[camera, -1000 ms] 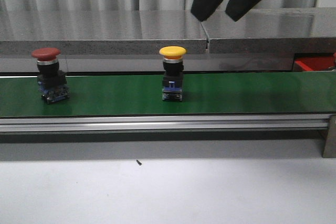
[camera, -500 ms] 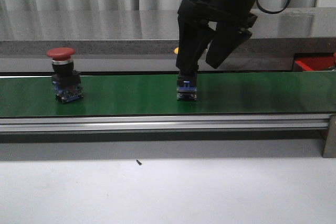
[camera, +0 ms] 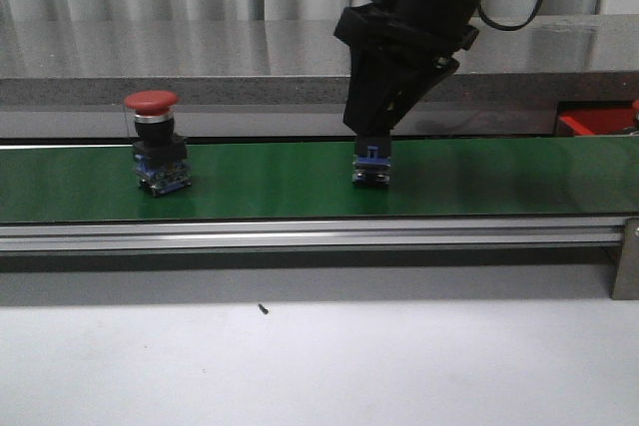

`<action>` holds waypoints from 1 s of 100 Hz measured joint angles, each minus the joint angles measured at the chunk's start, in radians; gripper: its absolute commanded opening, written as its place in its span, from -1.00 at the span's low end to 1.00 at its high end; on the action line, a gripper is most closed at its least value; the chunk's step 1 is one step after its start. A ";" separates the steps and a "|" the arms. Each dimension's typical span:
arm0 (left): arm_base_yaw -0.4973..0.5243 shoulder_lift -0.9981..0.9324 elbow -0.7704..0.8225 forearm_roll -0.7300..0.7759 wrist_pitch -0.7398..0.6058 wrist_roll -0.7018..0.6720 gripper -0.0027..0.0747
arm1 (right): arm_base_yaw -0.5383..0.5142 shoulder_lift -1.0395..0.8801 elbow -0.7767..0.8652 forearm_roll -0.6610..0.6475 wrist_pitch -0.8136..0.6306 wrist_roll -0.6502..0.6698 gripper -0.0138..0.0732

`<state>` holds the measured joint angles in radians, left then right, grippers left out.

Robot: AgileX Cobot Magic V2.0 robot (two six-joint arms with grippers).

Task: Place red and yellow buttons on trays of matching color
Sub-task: 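Lower the right gripper onto the yellow button on the belt and grasp, then carry the yellow button into the yellow tray and open the right gripper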

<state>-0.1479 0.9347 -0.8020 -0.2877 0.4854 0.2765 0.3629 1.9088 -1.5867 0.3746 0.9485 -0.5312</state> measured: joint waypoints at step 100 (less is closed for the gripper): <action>0.000 0.000 0.000 -0.001 -0.030 0.000 -0.98 | -0.539 -0.870 0.704 -0.007 -0.215 0.002 -0.69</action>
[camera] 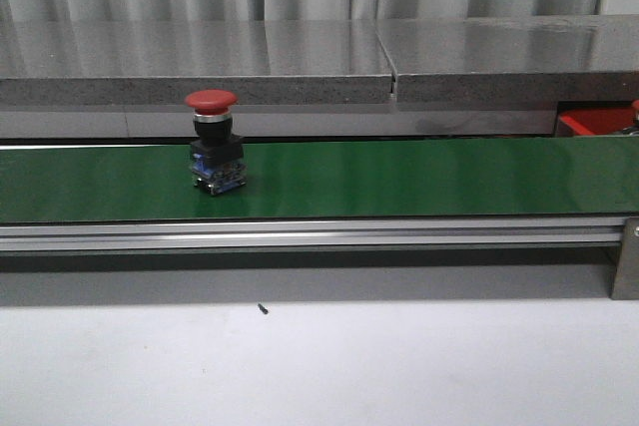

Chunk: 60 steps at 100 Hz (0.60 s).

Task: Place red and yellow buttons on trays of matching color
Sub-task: 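Carry the yellow button into the yellow tray and open the right gripper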

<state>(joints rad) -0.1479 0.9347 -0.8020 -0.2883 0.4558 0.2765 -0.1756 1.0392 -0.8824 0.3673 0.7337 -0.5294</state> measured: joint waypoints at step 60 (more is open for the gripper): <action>0.000 0.000 0.000 -0.004 -0.002 0.000 -0.98 | -0.444 -0.006 0.142 -0.006 -0.138 0.133 -0.69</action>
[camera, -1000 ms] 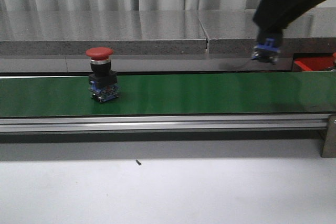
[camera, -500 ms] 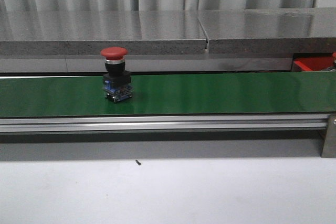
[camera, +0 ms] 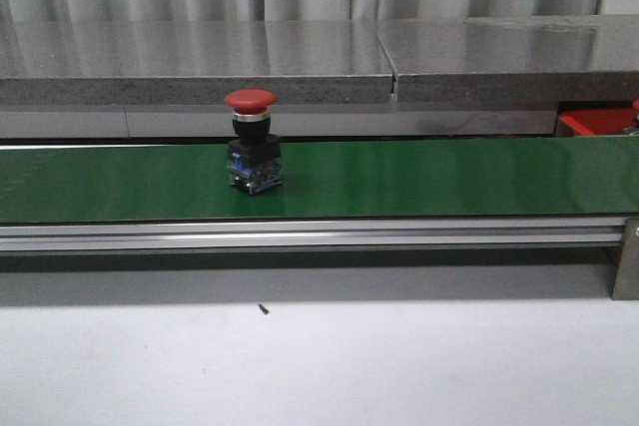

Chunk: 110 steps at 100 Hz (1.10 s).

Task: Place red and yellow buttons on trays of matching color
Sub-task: 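Carry the yellow button into the yellow tray and open the right gripper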

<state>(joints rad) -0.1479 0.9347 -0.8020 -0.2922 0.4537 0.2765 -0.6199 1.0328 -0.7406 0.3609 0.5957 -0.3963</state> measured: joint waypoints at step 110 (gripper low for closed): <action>0.000 0.000 0.000 -0.016 -0.053 0.000 -0.98 | -0.008 0.350 0.193 0.055 -0.416 0.007 -0.44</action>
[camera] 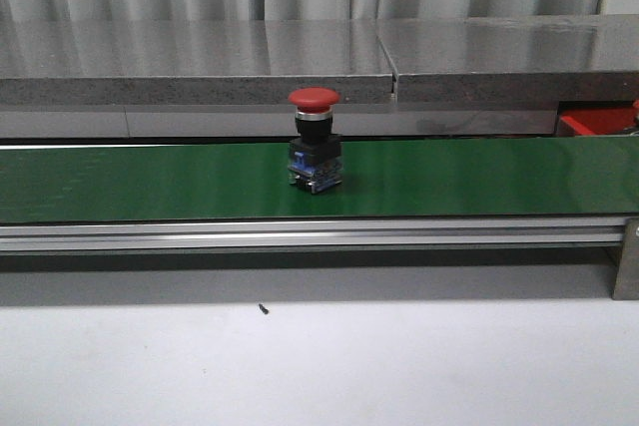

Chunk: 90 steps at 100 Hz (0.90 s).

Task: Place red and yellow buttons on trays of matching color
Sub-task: 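Carry the yellow button into the yellow tray and open the right gripper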

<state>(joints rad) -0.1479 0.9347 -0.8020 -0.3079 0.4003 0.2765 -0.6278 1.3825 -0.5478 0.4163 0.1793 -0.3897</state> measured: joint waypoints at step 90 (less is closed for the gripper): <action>0.000 0.000 0.000 0.000 -0.005 0.000 -0.98 | 0.000 -0.109 0.000 0.010 -0.032 0.002 0.59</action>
<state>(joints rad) -0.1479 0.9347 -0.8020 -0.3079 0.3955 0.2765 -0.6278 1.2733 -0.5478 0.4265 0.1472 -0.3879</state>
